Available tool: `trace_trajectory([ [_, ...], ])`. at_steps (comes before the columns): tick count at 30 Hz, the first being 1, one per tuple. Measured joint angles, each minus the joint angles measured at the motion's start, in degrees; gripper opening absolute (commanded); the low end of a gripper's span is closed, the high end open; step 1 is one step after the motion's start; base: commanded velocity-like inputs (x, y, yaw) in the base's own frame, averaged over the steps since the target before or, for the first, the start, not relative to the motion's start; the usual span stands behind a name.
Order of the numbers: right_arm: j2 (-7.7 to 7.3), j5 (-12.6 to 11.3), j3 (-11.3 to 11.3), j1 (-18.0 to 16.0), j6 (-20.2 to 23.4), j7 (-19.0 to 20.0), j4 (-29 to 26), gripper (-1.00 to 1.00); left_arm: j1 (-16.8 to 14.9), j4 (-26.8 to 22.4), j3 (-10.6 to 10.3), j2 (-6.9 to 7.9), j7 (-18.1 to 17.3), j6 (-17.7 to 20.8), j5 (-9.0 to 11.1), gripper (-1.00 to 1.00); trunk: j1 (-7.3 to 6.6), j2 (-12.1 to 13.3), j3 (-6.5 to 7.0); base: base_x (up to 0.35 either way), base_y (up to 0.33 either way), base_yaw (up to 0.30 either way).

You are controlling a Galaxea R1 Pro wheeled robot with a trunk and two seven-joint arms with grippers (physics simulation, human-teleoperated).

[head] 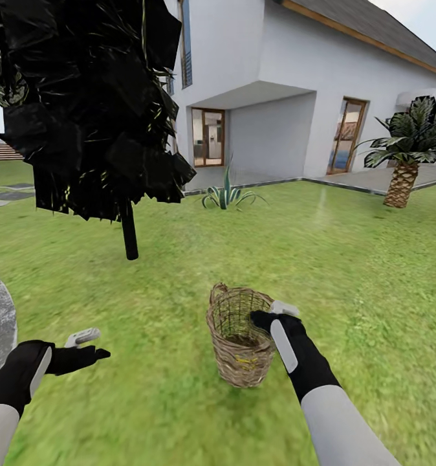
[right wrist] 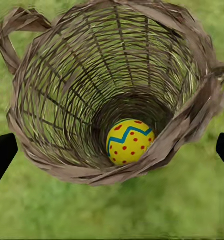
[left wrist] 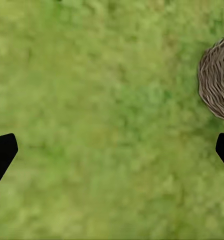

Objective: Take the three Easter eggs out of the wicker basket on the lawn in the garden, then place them on the lawn next to a single tree (choose any tree) so that all three eggs are next to the same tree and none are left in the basket.

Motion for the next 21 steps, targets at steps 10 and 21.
trace_trajectory([
  [10,0.02,-0.5,1.0,0.7,4.3,-4.8,-3.4,1.0,0.0,0.0,0.0,0.02,0.0,-0.3,0.1,1.0,0.0,0.0,0.0,0.016,0.044,0.0],
  [21,0.01,-0.5,0.9,0.7,4.4,-4.0,-3.3,1.0,0.0,0.0,0.2,0.02,-0.1,-0.3,0.1,1.0,-0.01,0.0,0.0,0.129,0.235,0.0],
])
